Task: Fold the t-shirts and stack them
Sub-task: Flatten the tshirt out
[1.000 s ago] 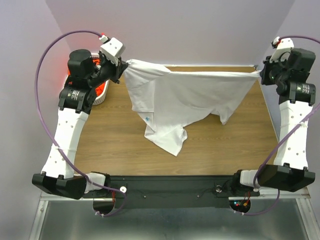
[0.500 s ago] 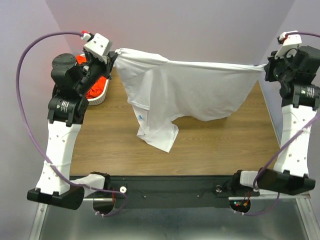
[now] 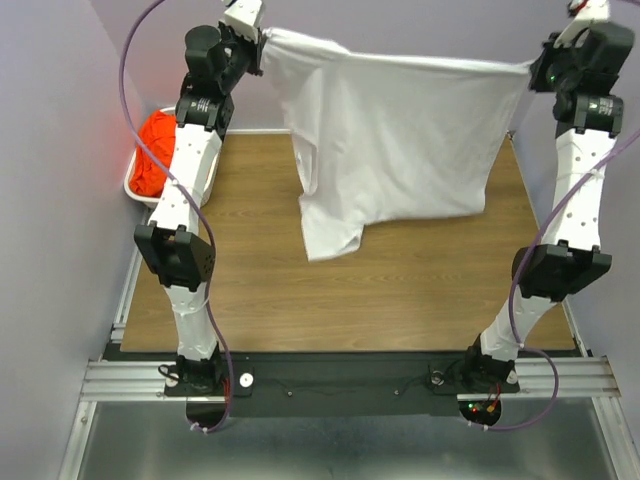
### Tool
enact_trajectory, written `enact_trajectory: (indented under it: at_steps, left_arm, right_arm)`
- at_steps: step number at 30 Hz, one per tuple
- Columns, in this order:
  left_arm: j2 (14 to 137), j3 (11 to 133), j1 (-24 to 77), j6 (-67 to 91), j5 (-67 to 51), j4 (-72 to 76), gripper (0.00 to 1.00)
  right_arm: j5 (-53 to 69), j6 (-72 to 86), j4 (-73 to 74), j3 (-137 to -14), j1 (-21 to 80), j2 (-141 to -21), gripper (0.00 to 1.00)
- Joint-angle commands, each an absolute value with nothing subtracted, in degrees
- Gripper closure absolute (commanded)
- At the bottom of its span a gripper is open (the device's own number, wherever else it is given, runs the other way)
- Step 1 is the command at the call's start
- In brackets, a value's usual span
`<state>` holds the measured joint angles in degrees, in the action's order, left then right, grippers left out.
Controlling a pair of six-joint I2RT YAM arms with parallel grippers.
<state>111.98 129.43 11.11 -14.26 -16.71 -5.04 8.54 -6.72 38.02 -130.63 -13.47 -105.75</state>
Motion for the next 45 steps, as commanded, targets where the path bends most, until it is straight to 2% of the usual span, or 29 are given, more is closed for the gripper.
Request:
enact_trajectory:
  at_steps: [1, 3, 7, 10, 11, 13, 14, 15, 17, 18, 20, 24, 28, 33, 36, 38, 40, 41, 42, 45]
  left_arm:
    - [107.8, 138.9, 8.6, -11.6, -13.9, 17.5, 1.0]
    - [106.3, 137.7, 7.8, -10.1, -13.8, 25.9, 1.0]
    - [105.3, 137.7, 6.7, -10.0, -15.7, 30.5, 1.0]
    - [99.5, 128.5, 6.1, -11.9, -19.9, 29.7, 1.0]
    - [97.5, 118.9, 6.1, -12.6, -22.0, 29.7, 1.0]
    - [90.7, 107.3, 6.1, -17.8, -26.6, 29.7, 1.0]
    - [88.6, 101.5, 6.1, -19.2, -27.3, 29.7, 1.0]
    - [86.8, 90.5, 6.1, -20.9, -28.0, 29.2, 1.0]
    - [81.1, 80.2, 6.2, -28.5, -28.8, 27.6, 1.0]
    - [79.6, 70.9, 6.1, -30.5, -28.3, 26.0, 1.0]
    - [75.2, 60.3, 6.1, -39.9, -29.2, 21.9, 1.0]
    - [69.2, 48.2, 6.1, -50.8, -28.7, 10.9, 1.0]
    - [66.3, 43.2, 6.1, -55.9, -27.6, 3.7, 1.0]
    - [65.7, 44.5, 6.1, -62.8, -29.4, -12.9, 1.0]
    - [63.6, 44.7, 6.1, -71.3, -30.7, -26.5, 0.92]
    - [60.7, 45.0, 6.1, -80.0, -30.9, -34.9, 0.75]
    - [58.3, 45.2, 6.1, -85.3, -30.4, -46.8, 0.51]
    - [55.3, 45.3, 6.1, -88.2, -29.7, -49.5, 0.47]
    - [53.9, 45.8, 6.1, -89.5, -29.7, -52.0, 0.47]
    - [49.4, 47.4, 6.1, -90.8, -30.9, -57.7, 0.47]
  right_arm:
    - [1.7, -2.9, 28.5, -142.1, -14.4, -104.1, 0.99]
    - [-1.4, -2.7, 21.0, -140.9, -14.4, -102.8, 0.99]
    - [-0.4, -3.9, 16.1, -135.7, -14.4, -99.7, 0.99]
    - [2.4, -5.0, 14.5, -128.3, -14.4, -98.0, 0.99]
    - [2.8, -6.5, 14.3, -125.9, -14.4, -97.5, 0.99]
    - [5.8, -9.0, 13.3, -116.6, -14.4, -95.3, 0.99]
    - [7.1, -9.9, 12.9, -116.5, -14.4, -94.3, 0.99]
    - [9.3, -12.2, 12.9, -109.7, -14.4, -93.5, 1.0]
    - [18.0, -15.8, 12.7, -102.2, -14.4, -89.8, 0.99]
    - [22.0, -18.3, 12.7, -95.2, -14.4, -88.7, 0.99]
    - [24.6, -22.0, 12.9, -88.0, -14.3, -84.9, 0.99]
    - [24.9, -31.1, 13.4, -72.4, -14.3, -78.7, 0.99]
    - [24.4, -38.5, 16.6, -60.3, -14.3, -74.1, 0.99]
    - [24.3, -46.8, 24.9, -55.9, -14.3, -71.4, 0.99]
    - [23.2, -55.4, 33.8, -52.8, -14.3, -69.3, 0.99]
    - [20.8, -61.9, 40.4, -50.6, -14.4, -66.2, 0.83]
    - [19.2, -65.3, 45.1, -50.0, -14.4, -63.4, 0.65]
    - [18.6, -66.8, 49.6, -50.1, -14.4, -60.5, 0.51]
    - [19.0, -68.8, 51.6, -50.4, -14.4, -58.6, 0.45]
    - [21.5, -70.7, 58.3, -53.5, -14.4, -55.1, 0.38]
